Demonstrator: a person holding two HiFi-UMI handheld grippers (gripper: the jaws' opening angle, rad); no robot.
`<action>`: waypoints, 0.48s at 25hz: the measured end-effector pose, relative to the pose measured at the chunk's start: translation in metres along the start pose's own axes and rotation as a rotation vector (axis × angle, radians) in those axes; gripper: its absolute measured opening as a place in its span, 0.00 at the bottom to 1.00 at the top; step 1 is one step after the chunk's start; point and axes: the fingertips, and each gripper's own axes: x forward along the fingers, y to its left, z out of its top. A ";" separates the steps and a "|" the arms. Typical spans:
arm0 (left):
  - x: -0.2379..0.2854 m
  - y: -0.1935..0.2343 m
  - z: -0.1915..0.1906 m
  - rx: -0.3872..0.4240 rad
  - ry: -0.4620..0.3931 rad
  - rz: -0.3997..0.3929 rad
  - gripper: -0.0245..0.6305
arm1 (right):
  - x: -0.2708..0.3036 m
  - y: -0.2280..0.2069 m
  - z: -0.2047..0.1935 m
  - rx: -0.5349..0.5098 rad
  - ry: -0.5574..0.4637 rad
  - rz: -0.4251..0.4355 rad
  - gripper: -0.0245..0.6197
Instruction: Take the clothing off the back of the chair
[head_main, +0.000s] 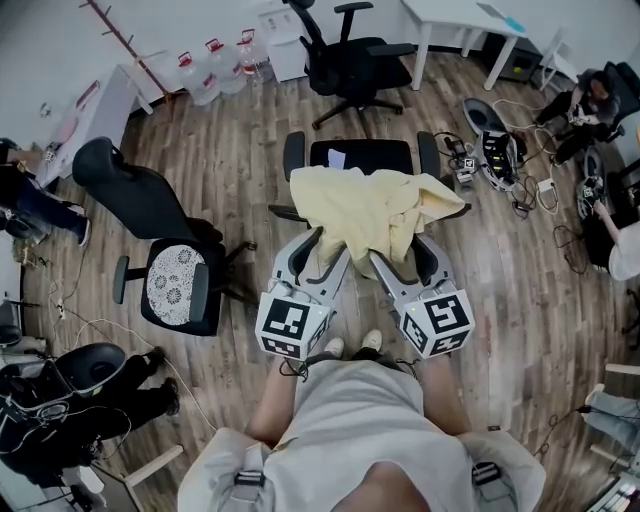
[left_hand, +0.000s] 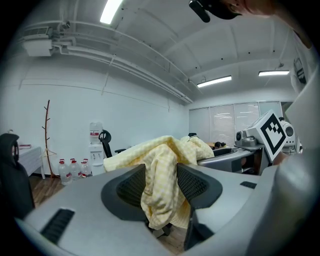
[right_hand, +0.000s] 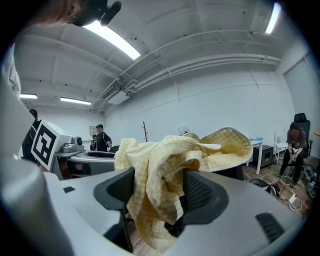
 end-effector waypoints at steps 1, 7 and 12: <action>0.000 0.000 0.000 -0.001 -0.001 -0.001 0.35 | 0.000 0.000 0.000 0.000 -0.001 0.003 0.50; 0.001 -0.004 -0.001 -0.002 0.006 -0.021 0.29 | 0.002 0.004 0.001 -0.017 -0.006 0.022 0.38; 0.000 -0.009 -0.001 -0.005 0.007 -0.028 0.21 | -0.001 0.007 0.002 -0.036 -0.011 0.024 0.25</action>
